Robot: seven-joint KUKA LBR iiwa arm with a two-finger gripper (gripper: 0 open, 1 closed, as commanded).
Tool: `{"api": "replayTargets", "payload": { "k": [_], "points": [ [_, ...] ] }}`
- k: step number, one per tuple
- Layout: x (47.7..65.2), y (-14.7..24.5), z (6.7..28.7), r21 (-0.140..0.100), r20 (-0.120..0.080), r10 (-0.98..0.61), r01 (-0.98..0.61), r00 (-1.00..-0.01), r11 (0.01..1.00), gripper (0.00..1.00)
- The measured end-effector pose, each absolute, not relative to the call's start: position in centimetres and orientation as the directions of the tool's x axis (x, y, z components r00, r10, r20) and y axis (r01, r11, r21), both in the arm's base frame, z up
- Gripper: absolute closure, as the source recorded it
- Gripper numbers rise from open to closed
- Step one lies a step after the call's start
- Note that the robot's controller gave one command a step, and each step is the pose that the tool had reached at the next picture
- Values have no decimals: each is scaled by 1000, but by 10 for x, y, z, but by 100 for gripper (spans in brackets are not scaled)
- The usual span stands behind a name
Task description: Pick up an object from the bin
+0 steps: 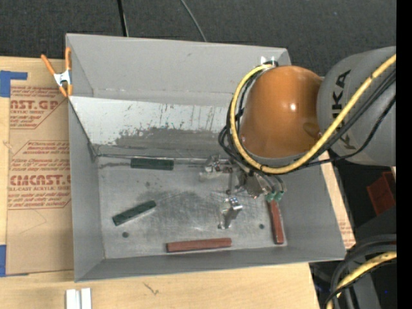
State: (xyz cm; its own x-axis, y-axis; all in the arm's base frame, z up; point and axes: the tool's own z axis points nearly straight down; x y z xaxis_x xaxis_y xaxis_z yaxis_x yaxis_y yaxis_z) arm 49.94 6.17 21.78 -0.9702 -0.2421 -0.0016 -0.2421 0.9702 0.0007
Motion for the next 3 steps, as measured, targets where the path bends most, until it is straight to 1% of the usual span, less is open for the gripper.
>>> {"api": "replayTargets", "payload": {
  "k": [1, 2, 3],
  "points": [
    [496, 71, 186, -2, -8, -305, -305, -952, 952, 0],
    [490, 118, 152, 0, 0, -353, -353, -936, 936, 0],
    [499, 129, 92, 2, -7, -346, -346, -938, 938, 0]
  ]
}}
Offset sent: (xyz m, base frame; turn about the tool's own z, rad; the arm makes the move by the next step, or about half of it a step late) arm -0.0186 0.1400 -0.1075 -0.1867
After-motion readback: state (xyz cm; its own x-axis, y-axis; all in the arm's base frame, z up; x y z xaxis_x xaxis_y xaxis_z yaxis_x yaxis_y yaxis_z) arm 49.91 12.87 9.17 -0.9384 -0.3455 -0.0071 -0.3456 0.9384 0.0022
